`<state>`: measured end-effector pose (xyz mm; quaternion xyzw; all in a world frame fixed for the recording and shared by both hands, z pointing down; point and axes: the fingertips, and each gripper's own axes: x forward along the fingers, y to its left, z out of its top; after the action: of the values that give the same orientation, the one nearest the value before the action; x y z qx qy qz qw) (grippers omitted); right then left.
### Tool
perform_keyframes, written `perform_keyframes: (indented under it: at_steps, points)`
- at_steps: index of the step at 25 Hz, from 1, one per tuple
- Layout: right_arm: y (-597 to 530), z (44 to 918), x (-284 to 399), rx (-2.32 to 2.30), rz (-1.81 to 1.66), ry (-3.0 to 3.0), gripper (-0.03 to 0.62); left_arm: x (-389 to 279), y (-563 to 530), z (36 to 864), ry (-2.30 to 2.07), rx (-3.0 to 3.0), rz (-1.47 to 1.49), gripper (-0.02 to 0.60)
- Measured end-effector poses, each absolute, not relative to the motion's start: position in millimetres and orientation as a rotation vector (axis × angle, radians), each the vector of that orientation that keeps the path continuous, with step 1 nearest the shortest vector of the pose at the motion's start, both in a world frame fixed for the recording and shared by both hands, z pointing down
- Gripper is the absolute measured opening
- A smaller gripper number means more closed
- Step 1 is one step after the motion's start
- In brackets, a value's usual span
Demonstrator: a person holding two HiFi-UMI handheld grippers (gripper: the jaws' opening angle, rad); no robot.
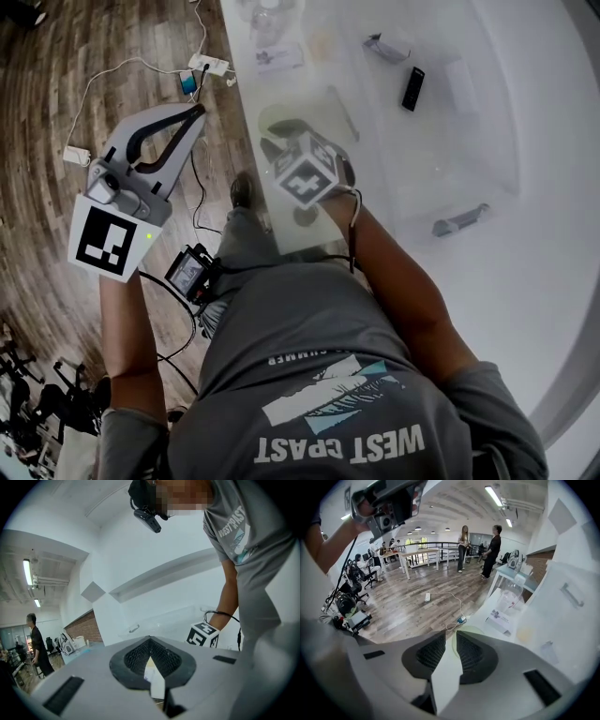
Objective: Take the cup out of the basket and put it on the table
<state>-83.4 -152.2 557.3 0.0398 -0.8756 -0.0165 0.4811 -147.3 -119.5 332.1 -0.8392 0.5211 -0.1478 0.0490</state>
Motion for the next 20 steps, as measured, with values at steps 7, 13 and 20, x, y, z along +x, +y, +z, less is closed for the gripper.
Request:
perform_keyframes:
  at_steps: [7,13,20]
  points:
    - [-135.5,408.2,-97.6,0.182,-0.139,-2.531,0.011,-132.5,-112.1,304.6,1.545,-2.521,-0.475,0.009]
    - [-132.1,313.5,-83.8,0.252,-0.224,-2.711,0.011,-116.0,-109.6,283.4,1.476,-2.500,-0.507,0.009]
    - [-121.6,254.8,-62.9,0.273,-0.331,-2.830,0.011,-97.1,-103.2,267.5,1.434,-2.477,-0.523,0.009]
